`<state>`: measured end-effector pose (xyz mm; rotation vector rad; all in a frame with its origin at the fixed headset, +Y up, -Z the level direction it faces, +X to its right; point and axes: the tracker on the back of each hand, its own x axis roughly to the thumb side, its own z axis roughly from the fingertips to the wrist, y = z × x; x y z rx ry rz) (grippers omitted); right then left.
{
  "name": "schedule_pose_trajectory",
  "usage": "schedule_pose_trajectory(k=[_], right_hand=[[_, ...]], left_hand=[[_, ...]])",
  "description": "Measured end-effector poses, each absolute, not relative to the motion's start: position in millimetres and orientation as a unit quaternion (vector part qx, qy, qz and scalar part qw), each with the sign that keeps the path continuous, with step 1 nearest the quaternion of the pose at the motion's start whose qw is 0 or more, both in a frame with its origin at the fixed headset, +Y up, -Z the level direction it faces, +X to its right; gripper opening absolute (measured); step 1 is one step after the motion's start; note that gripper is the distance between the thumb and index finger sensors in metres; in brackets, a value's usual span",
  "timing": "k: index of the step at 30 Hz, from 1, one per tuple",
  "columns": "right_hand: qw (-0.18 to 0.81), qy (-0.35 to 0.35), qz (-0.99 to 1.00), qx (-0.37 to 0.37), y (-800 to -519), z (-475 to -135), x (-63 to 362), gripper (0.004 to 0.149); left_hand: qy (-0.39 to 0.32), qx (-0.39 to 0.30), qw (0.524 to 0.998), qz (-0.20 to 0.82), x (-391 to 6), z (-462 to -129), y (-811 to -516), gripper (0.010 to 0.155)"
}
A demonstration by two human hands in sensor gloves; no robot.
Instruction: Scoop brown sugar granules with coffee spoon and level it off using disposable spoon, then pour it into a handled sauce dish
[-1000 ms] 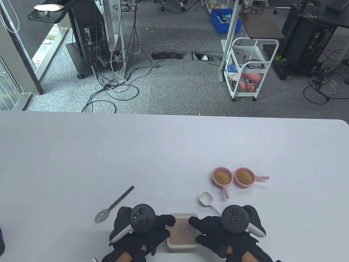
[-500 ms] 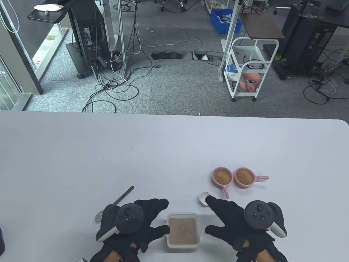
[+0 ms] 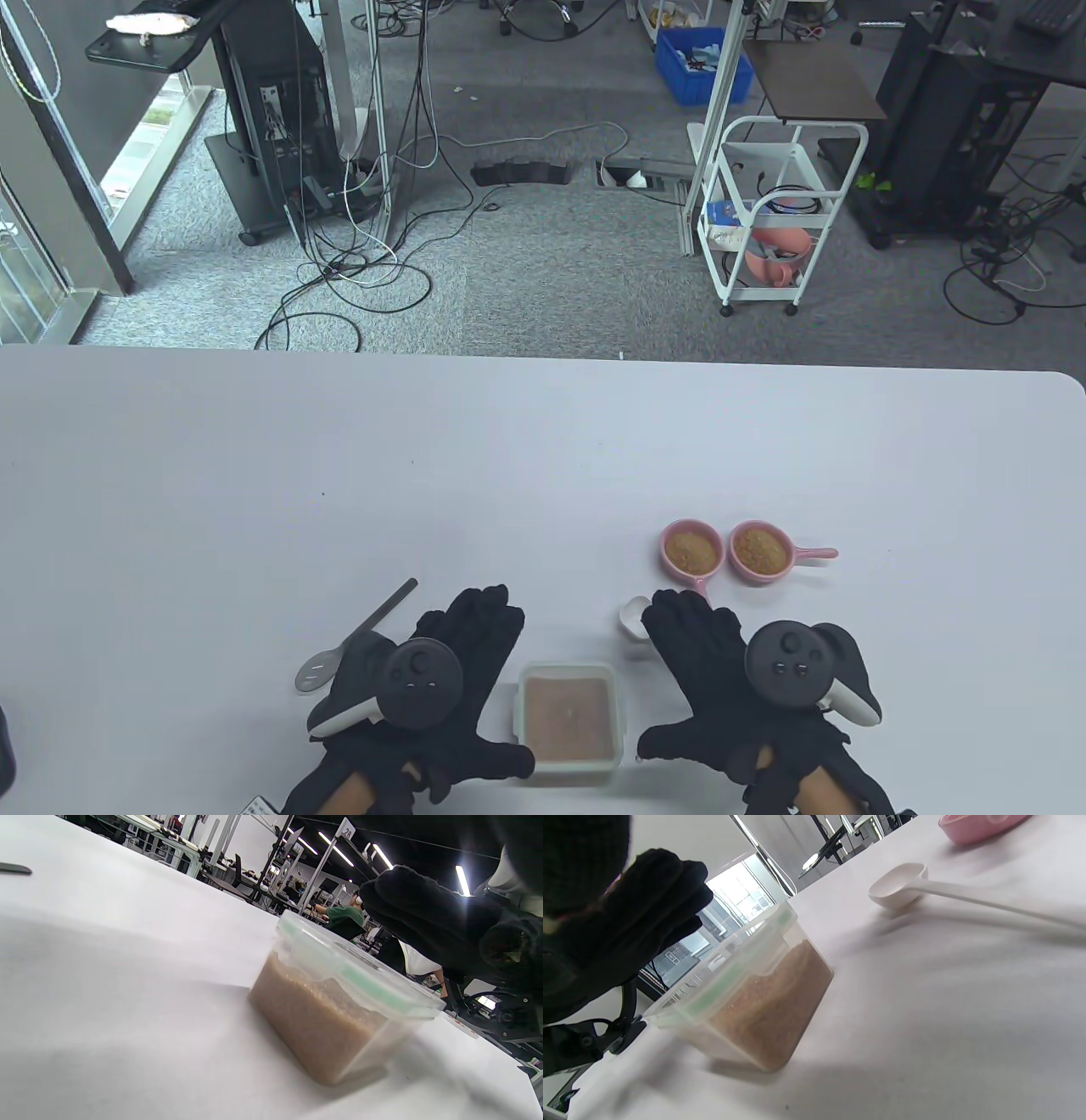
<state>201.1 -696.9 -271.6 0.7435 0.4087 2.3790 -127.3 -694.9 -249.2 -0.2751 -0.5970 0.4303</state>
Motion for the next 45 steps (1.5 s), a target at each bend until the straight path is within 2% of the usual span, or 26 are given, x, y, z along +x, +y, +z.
schedule_pose_trajectory(k=[8,45], right_hand=[[0.292,0.168,0.895,0.293,-705.8,-272.2,191.5,0.112],[0.286,0.172,0.898,0.287,-705.7,-272.5,188.4,0.11]], left_hand=[[-0.29,-0.154,0.921,0.208,-127.6,-251.9,-701.8,0.128],[-0.272,-0.143,0.929,0.204,-130.3,-255.0,-696.4,0.125]])
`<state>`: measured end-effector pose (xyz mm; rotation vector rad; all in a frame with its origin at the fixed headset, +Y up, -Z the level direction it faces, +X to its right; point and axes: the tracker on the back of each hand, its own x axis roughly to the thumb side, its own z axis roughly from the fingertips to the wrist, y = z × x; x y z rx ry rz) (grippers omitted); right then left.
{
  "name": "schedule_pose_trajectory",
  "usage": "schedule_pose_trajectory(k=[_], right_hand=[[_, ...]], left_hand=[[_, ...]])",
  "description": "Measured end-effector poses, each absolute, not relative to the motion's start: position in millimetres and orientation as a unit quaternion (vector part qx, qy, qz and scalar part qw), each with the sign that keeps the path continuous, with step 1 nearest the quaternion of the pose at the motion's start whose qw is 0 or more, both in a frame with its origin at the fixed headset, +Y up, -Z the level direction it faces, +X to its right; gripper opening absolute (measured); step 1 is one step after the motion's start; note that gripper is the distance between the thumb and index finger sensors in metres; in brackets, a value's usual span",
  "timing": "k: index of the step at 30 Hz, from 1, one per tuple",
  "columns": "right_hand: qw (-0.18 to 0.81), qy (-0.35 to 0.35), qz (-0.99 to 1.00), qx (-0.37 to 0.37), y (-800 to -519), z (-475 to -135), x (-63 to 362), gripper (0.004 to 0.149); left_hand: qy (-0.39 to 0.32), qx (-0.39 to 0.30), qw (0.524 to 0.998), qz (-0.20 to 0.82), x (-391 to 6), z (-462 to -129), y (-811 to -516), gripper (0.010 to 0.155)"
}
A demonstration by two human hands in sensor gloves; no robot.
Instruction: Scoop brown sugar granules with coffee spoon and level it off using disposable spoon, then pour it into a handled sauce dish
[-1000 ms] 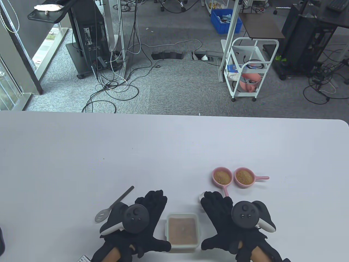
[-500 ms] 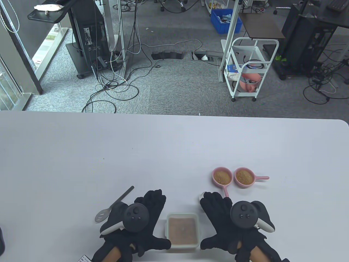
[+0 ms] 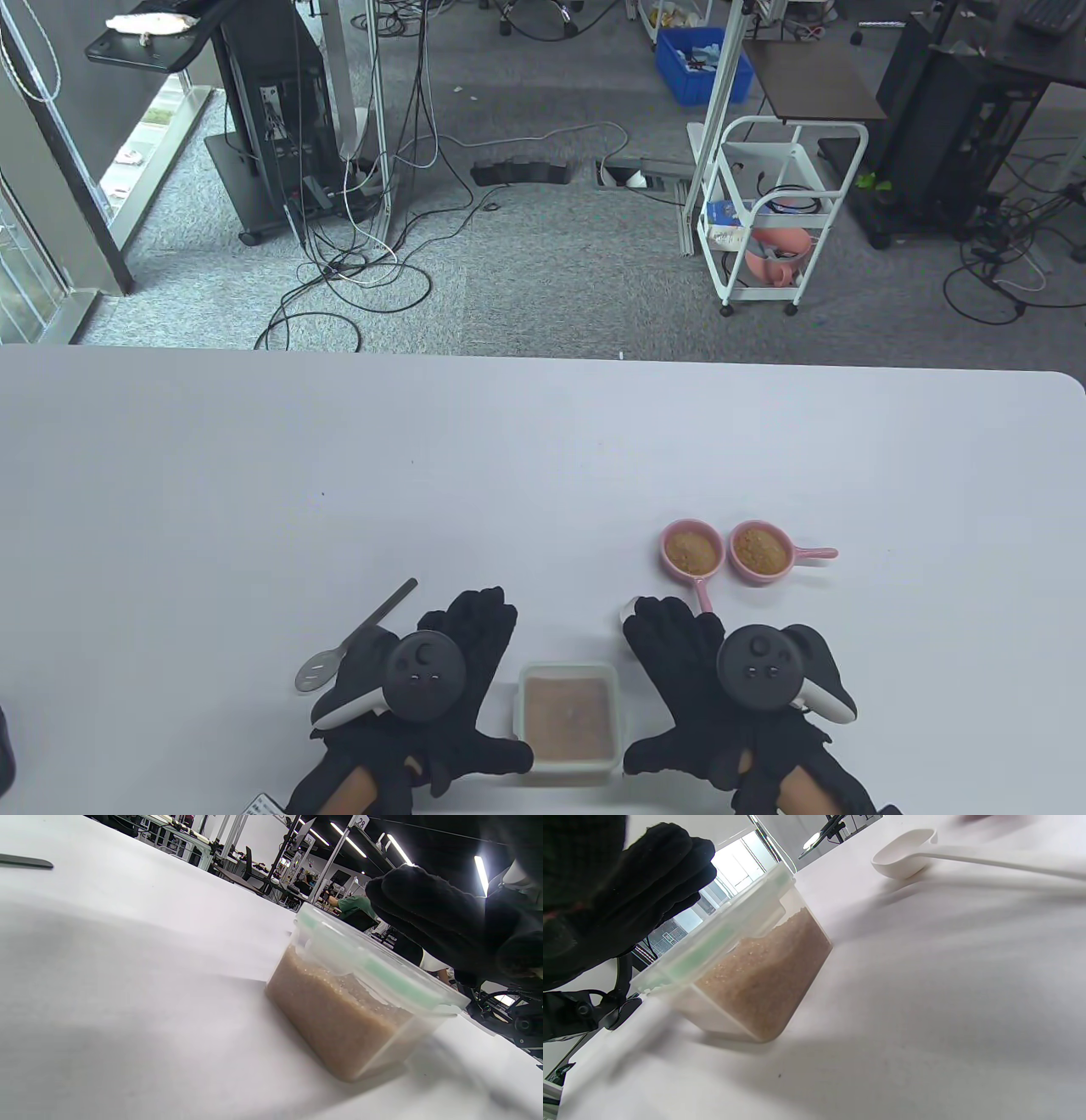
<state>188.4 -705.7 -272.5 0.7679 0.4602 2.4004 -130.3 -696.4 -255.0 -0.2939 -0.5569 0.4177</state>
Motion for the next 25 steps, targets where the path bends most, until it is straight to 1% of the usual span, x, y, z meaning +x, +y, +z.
schedule_pose_trajectory(k=[25], right_hand=[[0.299,0.178,0.899,0.266,-708.4,-272.0,194.6,0.108]], left_hand=[[-0.273,-0.135,0.93,0.206,-132.6,-253.7,-693.3,0.125]])
